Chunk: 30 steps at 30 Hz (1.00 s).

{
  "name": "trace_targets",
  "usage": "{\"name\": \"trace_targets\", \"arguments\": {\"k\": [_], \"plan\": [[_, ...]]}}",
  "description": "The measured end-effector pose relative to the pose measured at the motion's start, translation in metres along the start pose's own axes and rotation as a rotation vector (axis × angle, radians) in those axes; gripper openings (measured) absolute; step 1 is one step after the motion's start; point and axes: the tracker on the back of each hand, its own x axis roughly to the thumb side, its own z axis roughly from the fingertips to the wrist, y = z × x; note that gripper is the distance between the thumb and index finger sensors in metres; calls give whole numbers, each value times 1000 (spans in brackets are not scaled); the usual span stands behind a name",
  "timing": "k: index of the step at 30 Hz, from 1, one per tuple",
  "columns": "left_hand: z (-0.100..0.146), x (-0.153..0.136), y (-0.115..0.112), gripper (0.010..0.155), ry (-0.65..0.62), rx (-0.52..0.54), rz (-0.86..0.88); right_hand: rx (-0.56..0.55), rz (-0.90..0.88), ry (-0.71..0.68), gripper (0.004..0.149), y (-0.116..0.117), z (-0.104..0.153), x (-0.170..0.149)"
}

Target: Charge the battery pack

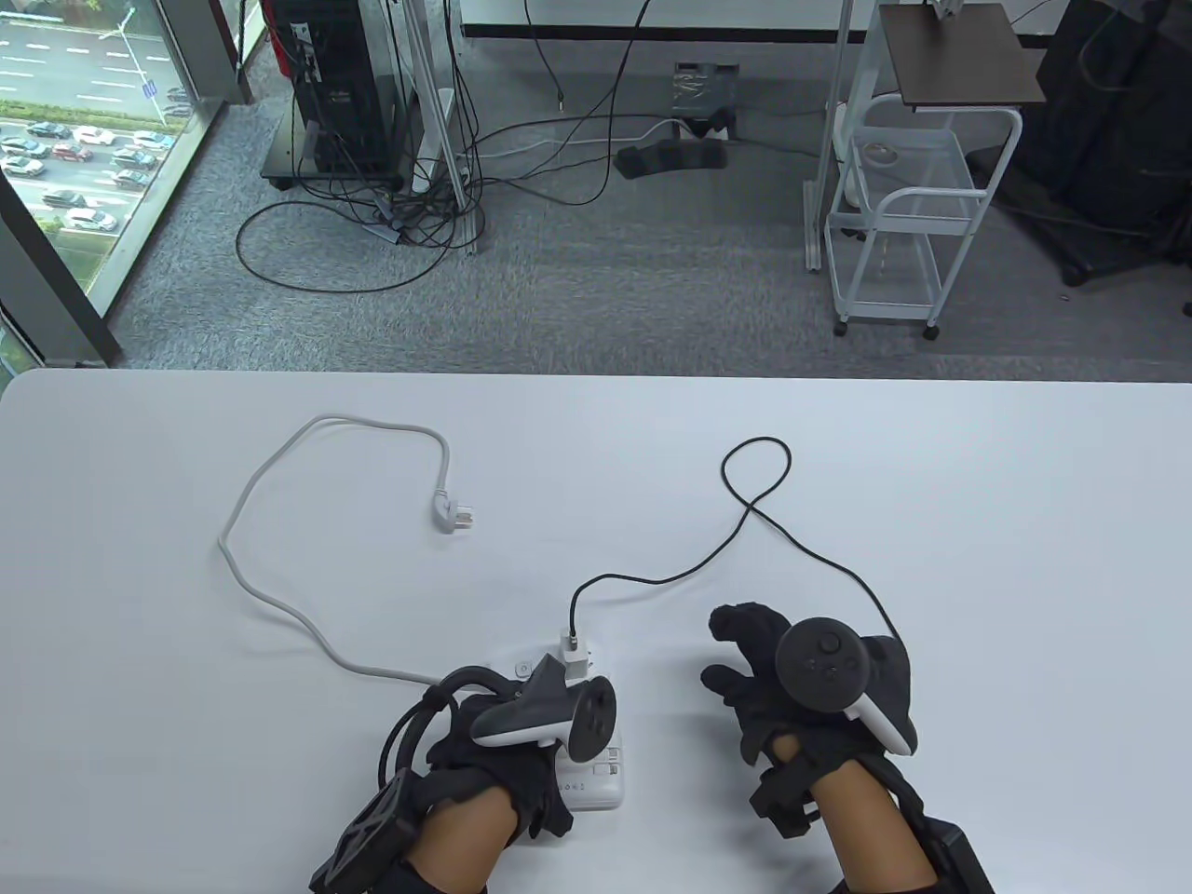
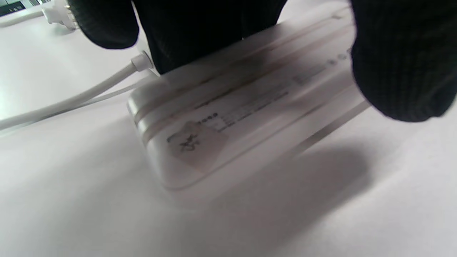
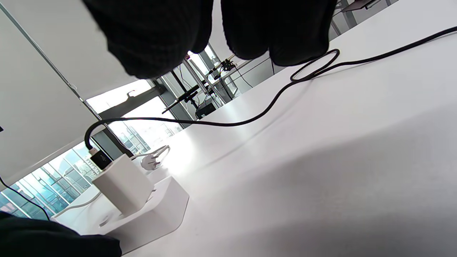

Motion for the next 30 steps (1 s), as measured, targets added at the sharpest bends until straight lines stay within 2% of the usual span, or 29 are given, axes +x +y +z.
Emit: {"name": "trace_targets", "arguments": {"k": [7, 12, 16, 20, 23, 26, 30], "plan": [[-6, 13, -10, 106, 40, 54, -176, -37, -24, 57, 60, -13, 0, -19], [-3, 6, -14, 103, -38, 153, -187, -61, -13, 85, 59, -20, -3, -27], [-2, -10, -20, 99, -165, 248, -66, -80, 109, 110, 58, -21, -3, -29], [-3, -12, -19, 100, -195, 259, -83, -63, 241, 153, 53, -24, 0, -35], [-1, -15, -16, 101, -214, 235, -57, -35, 256, 186, 50, -25, 2, -42], [6, -27, -12, 101, -218, 244, 39, 19, 320, 240, 49, -22, -1, -51], [18, -50, -9, 100, -221, 247, 181, 141, 518, 274, 49, -14, -5, -61]]}}
